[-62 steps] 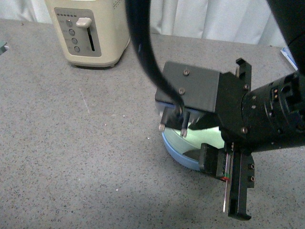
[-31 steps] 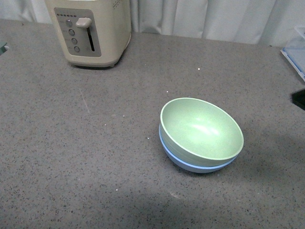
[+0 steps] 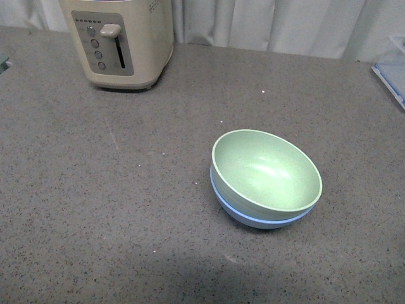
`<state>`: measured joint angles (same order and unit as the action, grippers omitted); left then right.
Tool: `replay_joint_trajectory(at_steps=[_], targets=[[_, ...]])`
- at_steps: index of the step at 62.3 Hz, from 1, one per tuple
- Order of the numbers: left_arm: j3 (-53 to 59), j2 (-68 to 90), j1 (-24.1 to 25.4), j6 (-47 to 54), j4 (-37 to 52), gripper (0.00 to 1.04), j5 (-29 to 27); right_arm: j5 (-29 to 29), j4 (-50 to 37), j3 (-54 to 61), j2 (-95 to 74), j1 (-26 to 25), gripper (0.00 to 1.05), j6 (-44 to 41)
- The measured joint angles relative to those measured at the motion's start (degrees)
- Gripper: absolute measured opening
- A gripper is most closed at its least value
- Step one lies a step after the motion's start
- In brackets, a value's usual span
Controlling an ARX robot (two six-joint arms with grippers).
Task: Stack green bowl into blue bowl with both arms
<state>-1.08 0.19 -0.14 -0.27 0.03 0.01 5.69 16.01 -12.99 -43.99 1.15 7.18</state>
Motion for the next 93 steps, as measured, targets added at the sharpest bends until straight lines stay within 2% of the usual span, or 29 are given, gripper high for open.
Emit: replay_joint_trajectory(at_steps=[6,8,11,16,20,22,32,41,43,74,78,80,90,93], targets=[[0.0,0.0,0.0,0.0,0.0,0.98,0.0,-0.2,0.0,0.0,-0.3,0.0,0.96,0.6],[0.0,0.0,0.0,0.0,0.0,0.98,0.0,-1.4,-3.9,1.2,-0.6,-0.3,0.94,0.3],[0.0,0.0,0.0,0.0,0.0,0.98,0.0,-4.3,-17.0,5.9,-0.3,-0.7,0.87,-1.5],[0.0,-0.1,0.0,0.0,0.0,0.98,0.0,-5.5,-37.7,13.0,1.5,-1.0,0.75,-4.7],[0.0,-0.1,0.0,0.0,-0.1,0.98,-0.1,-5.7,-50.4,13.3,5.2,-1.0,0.64,-5.6],[0.0,-0.2,0.0,0.0,-0.1,0.98,0.1,-5.7,-52.6,13.3,7.6,-1.0,0.59,-5.9],[0.0,-0.2,0.0,0.0,-0.1,0.98,0.0,-5.6,-46.4,13.2,16.5,-1.1,0.3,-6.8],[0.0,-0.2,0.0,0.0,-0.1,0.98,0.0,-5.7,-36.8,12.8,22.4,-1.1,0.04,-7.0],[0.0,-0.2,0.0,0.0,-0.1,0.98,0.0,-5.7,-35.9,12.8,23.3,-1.1,0.01,-7.2],[0.0,-0.2,0.0,0.0,-0.1,0.98,0.0,-5.7,-26.3,12.8,33.9,-1.1,0.01,-7.1],[0.0,-0.2,0.0,0.0,-0.1,0.98,0.0,-5.8,-17.4,12.7,40.6,-1.1,0.01,-7.2],[0.0,-0.2,0.0,0.0,-0.1,0.98,0.0,-5.7,-16.4,12.7,42.0,-1.1,0.01,-7.2],[0.0,-0.2,0.0,0.0,-0.1,0.98,0.0,-5.8,-16.2,12.7,43.8,-1.1,0.01,-7.2],[0.0,-0.2,0.0,0.0,-0.1,0.98,0.0,-5.8,-16.2,12.7,43.8,-1.1,0.08,-7.2]])
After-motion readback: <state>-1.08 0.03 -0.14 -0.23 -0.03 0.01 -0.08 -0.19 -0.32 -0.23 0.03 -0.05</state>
